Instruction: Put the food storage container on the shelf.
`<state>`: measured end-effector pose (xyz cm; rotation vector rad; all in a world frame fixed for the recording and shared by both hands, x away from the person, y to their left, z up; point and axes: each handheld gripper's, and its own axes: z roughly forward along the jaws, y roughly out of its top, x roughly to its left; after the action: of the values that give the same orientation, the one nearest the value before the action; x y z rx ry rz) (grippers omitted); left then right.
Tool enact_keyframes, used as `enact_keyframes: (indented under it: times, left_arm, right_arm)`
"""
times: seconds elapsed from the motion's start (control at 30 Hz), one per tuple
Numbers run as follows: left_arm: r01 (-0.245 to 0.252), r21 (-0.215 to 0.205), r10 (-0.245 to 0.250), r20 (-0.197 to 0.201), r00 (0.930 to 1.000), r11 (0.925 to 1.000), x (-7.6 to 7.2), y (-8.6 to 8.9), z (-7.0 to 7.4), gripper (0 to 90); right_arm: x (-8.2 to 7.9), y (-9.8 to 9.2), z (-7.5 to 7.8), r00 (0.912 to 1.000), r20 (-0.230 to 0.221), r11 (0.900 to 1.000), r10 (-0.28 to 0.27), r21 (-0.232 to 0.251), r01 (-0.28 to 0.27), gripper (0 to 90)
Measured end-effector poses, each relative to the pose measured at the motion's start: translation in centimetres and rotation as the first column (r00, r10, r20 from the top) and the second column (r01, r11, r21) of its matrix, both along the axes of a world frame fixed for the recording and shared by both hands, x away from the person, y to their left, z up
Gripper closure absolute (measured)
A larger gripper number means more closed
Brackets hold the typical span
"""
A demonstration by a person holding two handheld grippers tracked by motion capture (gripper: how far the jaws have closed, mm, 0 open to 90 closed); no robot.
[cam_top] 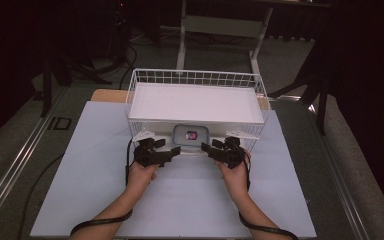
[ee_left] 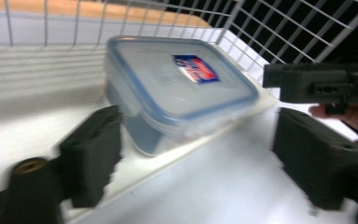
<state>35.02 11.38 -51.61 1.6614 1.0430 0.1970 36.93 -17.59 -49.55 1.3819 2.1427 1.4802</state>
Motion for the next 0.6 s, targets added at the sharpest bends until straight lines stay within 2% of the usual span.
enact_keyframes:
  times: [0.07, 0.1, 0.17, 0.23, 0.27, 0.3, 0.37, 0.47, 0.53, 0.6]
  left_arm:
    - [0.024, 0.004, -0.024, 0.021, 0.9995, 0.9997, -1.2, 0.1, 0.1, 12.9]
    - [0.038, 0.004, -0.038, 0.021, 0.9991, 0.9993, -1.6, 0.1, 0.3, 8.0]
    - [0.075, 0.033, -0.076, 0.034, 0.9966, 0.9967, -2.5, 0.1, 0.8, 2.8]
    - [0.095, 0.071, -0.099, 0.056, 0.9935, 0.9929, -3.4, 0.3, 1.4, 2.8]
    - [0.095, 0.071, -0.099, 0.056, 0.9935, 0.9929, -3.4, 0.3, 1.4, 2.8]
    - [0.112, 0.074, -0.117, 0.066, 0.9909, 0.9909, -4.3, 0.6, 2.1, 2.8]
    - [0.124, 0.060, -0.129, 0.080, 0.9884, 0.9904, -5.1, 1.0, 2.7, 2.8]
    - [0.146, 0.038, -0.149, 0.093, 0.9844, 0.9885, -6.4, 1.5, 3.1, 2.8]
    - [0.163, 0.048, -0.167, 0.097, 0.9812, 0.9855, -7.3, 1.7, 3.1, 2.8]
    - [0.185, 0.070, -0.192, 0.114, 0.9747, 0.9803, -8.2, 2.0, 2.9, 2.7]
  right_arm:
    - [-0.6, 0.2, 0.2, 0.9997, 0.018, 1.000, 0.016, -0.013, -0.016, 41.9]
    - [-1.0, 0.3, 0.3, 0.9993, 0.027, 0.999, 0.026, -0.021, -0.025, 42.0]
    - [-1.6, 0.5, 0.4, 0.9986, 0.036, 0.999, 0.038, -0.032, -0.037, 42.6]
    - [-2.0, 0.7, 0.4, 0.9980, 0.035, 0.998, 0.052, -0.041, -0.050, 42.6]
    - [-2.0, 0.7, 0.4, 0.9980, 0.035, 0.998, 0.052, -0.041, -0.050, 42.6]
    - [-2.3, 0.9, 0.4, 0.9977, 0.032, 0.997, 0.060, -0.041, -0.059, 42.7]
    - [-2.8, 1.4, 0.3, 0.9956, 0.028, 0.995, 0.089, -0.048, -0.088, 43.3]
    - [-3.0, 1.8, 0.2, 0.9955, 0.020, 0.995, 0.092, -0.047, -0.091, 43.6]
    - [-3.1, 2.1, 0.2, 0.9951, 0.018, 0.994, 0.097, -0.051, -0.096, 46.3]
    - [-3.3, 2.3, 0.1, 0.9952, 0.025, 0.994, 0.094, -0.061, -0.093, 51.8]
